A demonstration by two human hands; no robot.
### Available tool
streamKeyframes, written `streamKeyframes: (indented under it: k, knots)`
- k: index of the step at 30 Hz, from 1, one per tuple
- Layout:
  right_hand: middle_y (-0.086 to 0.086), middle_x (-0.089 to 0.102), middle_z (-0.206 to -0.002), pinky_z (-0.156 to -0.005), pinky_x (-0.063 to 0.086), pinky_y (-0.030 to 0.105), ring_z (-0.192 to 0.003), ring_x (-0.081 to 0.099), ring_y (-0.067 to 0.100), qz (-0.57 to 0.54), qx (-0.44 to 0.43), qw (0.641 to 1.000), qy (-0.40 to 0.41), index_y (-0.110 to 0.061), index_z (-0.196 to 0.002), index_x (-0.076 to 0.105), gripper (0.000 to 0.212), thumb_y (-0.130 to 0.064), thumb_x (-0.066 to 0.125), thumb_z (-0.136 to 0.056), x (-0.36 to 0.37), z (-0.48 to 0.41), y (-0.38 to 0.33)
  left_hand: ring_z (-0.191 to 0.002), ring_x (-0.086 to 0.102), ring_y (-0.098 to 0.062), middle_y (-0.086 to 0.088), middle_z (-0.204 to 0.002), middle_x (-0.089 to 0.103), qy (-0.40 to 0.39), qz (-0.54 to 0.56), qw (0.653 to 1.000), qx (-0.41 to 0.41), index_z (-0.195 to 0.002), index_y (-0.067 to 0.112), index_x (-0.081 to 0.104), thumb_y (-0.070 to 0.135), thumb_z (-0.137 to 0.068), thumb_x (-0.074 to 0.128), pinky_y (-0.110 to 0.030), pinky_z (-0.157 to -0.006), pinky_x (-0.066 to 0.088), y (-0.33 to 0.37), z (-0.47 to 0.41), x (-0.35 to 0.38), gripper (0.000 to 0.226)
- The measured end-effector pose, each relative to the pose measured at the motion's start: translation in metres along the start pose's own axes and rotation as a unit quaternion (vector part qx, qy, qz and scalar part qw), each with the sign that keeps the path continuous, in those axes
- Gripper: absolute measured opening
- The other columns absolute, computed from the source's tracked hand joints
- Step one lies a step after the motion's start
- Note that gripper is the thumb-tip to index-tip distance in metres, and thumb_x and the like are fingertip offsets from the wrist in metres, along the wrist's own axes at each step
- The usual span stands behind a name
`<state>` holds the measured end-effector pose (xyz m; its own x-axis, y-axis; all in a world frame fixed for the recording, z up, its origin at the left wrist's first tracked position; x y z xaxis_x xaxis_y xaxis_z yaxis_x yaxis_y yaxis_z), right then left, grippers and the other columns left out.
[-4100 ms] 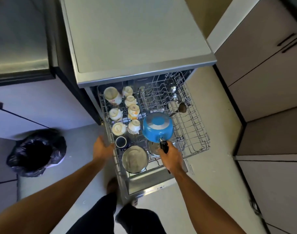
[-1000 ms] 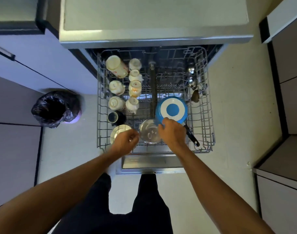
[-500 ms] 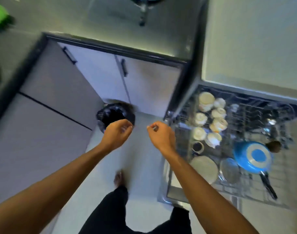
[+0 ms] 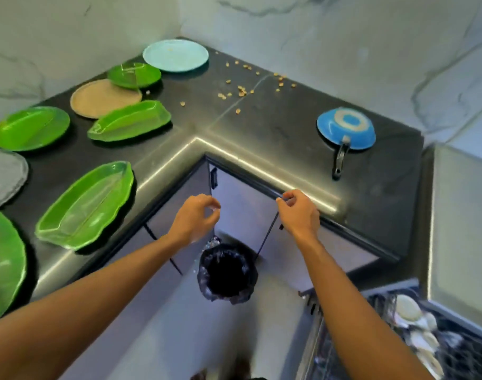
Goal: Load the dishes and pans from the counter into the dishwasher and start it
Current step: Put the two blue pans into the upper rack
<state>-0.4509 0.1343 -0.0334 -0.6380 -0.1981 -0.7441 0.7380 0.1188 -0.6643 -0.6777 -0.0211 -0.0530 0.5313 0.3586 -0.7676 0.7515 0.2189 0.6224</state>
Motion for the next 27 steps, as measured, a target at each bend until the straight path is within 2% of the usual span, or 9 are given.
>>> streamKeyframes:
  k: [4, 8, 10, 12, 15, 19, 24, 27]
  knots:
    - [0.002, 0.063, -0.110, -0.086, 0.048, 0.037, -0.104, 0.060, 0.026, 0.007, 0.009, 0.998, 0.067, -0.023, -0.125, 0.061, 0.040, -0.034, 0.064, -0.086, -0.032, -0.069, 0.025, -0.101, 0.055, -0.023, 0.006, -0.099, 0.064, -0.005, -0.032, 0.999, 0.030, -0.101, 0.024, 0.069, 0.033, -0.087, 0.062, -0.041, -0.083, 0.046, 0.040, -0.069, 0.044, 0.018]
    - [0.006, 0.052, -0.129, -0.096, 0.048, 0.047, -0.119, 0.050, 0.029, 0.035, 0.057, 0.994, 0.083, -0.021, -0.137, 0.050, 0.056, -0.045, 0.064, -0.088, -0.060, -0.135, 0.066, -0.107, 0.054, -0.022, 0.008, -0.101, 0.063, -0.009, -0.075, 0.996, 0.058, -0.097, 0.027, 0.068, 0.042, -0.082, 0.057, -0.042, -0.085, 0.044, 0.088, -0.147, 0.100, 0.024]
    - [0.005, 0.050, -0.128, -0.093, 0.048, 0.048, -0.119, 0.049, 0.030, 0.062, 0.074, 0.991, 0.089, -0.022, -0.135, 0.049, 0.059, -0.054, 0.062, -0.087, -0.067, -0.158, 0.075, -0.109, 0.056, -0.022, 0.007, -0.102, 0.062, -0.005, -0.112, 0.991, 0.066, -0.098, 0.027, 0.068, 0.046, -0.080, 0.055, -0.042, -0.093, 0.042, 0.106, -0.179, 0.120, 0.029]
    - [0.005, 0.052, -0.123, -0.090, 0.048, 0.047, -0.115, 0.053, 0.031, 0.075, 0.075, 0.990, 0.093, -0.021, -0.129, 0.053, 0.059, -0.060, 0.061, -0.085, -0.067, -0.170, 0.071, -0.115, 0.053, -0.023, 0.005, -0.110, 0.060, -0.010, -0.141, 0.988, 0.065, -0.103, 0.028, 0.066, 0.047, -0.081, 0.055, -0.048, -0.104, 0.031, 0.113, -0.194, 0.131, 0.031]
    - [0.003, 0.060, -0.113, -0.086, 0.050, 0.044, -0.106, 0.062, 0.032, 0.054, 0.113, 0.988, 0.089, -0.021, -0.116, 0.058, 0.057, -0.067, 0.059, -0.081, -0.077, -0.217, 0.085, -0.126, 0.044, -0.024, 0.002, -0.127, 0.053, -0.029, -0.135, 0.990, 0.009, -0.114, 0.028, 0.061, 0.047, -0.085, 0.058, -0.059, -0.113, 0.019, 0.132, -0.236, 0.170, 0.035]
    - [-0.001, 0.064, -0.105, -0.080, 0.050, 0.042, -0.097, 0.064, 0.029, 0.058, 0.099, 0.990, 0.086, -0.025, -0.108, 0.053, 0.050, -0.066, 0.060, -0.080, -0.071, -0.240, 0.082, -0.136, 0.031, -0.021, 0.003, -0.140, 0.042, -0.010, -0.163, 0.986, -0.038, -0.127, 0.033, 0.048, 0.054, -0.089, 0.048, -0.061, -0.116, 0.009, 0.133, -0.251, 0.183, 0.043]
    - [0.002, 0.067, -0.102, -0.072, 0.038, 0.038, -0.093, 0.066, 0.030, 0.079, 0.087, 0.990, 0.077, -0.021, -0.107, 0.050, 0.043, -0.059, 0.057, -0.086, -0.065, -0.249, 0.080, -0.140, 0.027, -0.021, 0.001, -0.146, 0.038, -0.012, -0.191, 0.981, -0.040, -0.135, 0.032, 0.044, 0.057, -0.091, 0.044, -0.060, -0.117, 0.009, 0.134, -0.251, 0.180, 0.050]
    - [0.003, 0.068, -0.098, -0.072, 0.040, 0.038, -0.090, 0.066, 0.030, 0.084, 0.084, 0.989, 0.082, -0.020, -0.105, 0.049, 0.038, -0.054, 0.056, -0.089, -0.067, -0.249, 0.081, -0.140, 0.027, -0.021, 0.001, -0.146, 0.037, -0.016, -0.196, 0.980, -0.035, -0.135, 0.032, 0.043, 0.057, -0.092, 0.042, -0.060, -0.117, 0.010, 0.135, -0.251, 0.181, 0.050]
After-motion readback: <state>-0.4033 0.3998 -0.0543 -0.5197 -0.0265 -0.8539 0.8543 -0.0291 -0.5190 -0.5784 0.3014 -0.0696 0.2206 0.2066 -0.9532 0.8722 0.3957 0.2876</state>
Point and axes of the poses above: each hand's wrist, its own z-axis away from the middle knuckle, its own x-axis out of the palm, y = z × x, the point moved 6 cm from there along -z, towards the middle knuckle
